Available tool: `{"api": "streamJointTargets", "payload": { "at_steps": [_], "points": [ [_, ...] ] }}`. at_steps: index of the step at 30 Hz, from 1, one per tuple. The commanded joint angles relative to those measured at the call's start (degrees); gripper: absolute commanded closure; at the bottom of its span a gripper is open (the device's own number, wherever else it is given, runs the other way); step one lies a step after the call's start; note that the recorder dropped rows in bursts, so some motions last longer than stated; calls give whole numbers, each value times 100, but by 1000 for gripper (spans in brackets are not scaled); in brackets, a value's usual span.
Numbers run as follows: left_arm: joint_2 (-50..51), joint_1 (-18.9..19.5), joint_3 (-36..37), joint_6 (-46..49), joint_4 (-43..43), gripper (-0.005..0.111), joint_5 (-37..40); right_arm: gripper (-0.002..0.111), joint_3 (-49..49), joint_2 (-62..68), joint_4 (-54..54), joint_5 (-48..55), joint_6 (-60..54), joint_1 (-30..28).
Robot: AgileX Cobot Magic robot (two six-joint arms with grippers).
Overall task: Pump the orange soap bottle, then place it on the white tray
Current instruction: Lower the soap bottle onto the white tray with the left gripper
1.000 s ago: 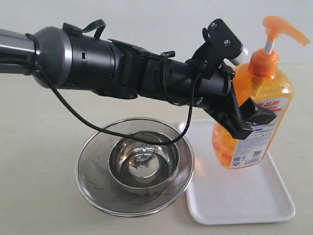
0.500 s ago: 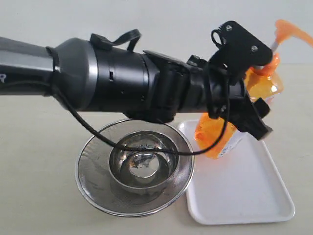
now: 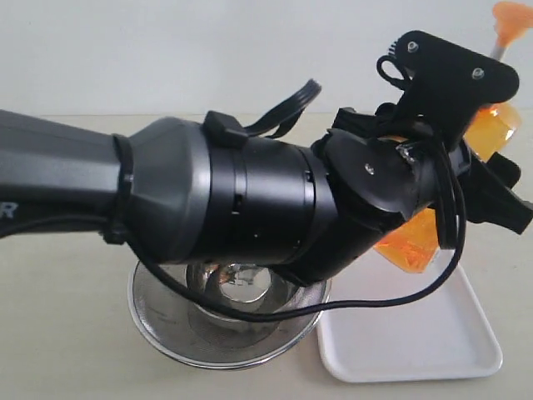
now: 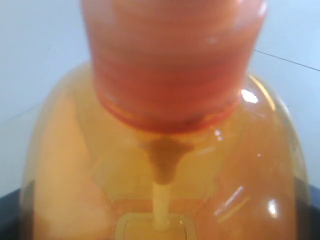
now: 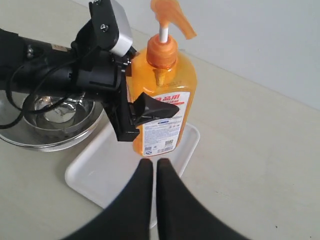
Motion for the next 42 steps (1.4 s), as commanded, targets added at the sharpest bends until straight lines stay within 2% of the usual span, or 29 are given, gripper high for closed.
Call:
{"api": "streamJointTargets", "payload": {
  "at_steps": [1,3,8,17,42],
  "points": [
    [223,-22,-104,-532,189,102,-697,108,11,-21,-17,12,-71,-8],
    [318,-22,-79,-727,173,102,-1001,108,11,-21,-17,12,-90,-8],
    [336,-67,85,-1059,254,102,-1050,108,11,-21,-27,71,-185,-8],
    [336,-409,202,-1277,519,102,-1488,108,11,-21,-178,139,-195,-8],
    [336,-423,202,-1277,17,102,-1166,108,11,-21,-200,139,-205,-8]
  ]
}}
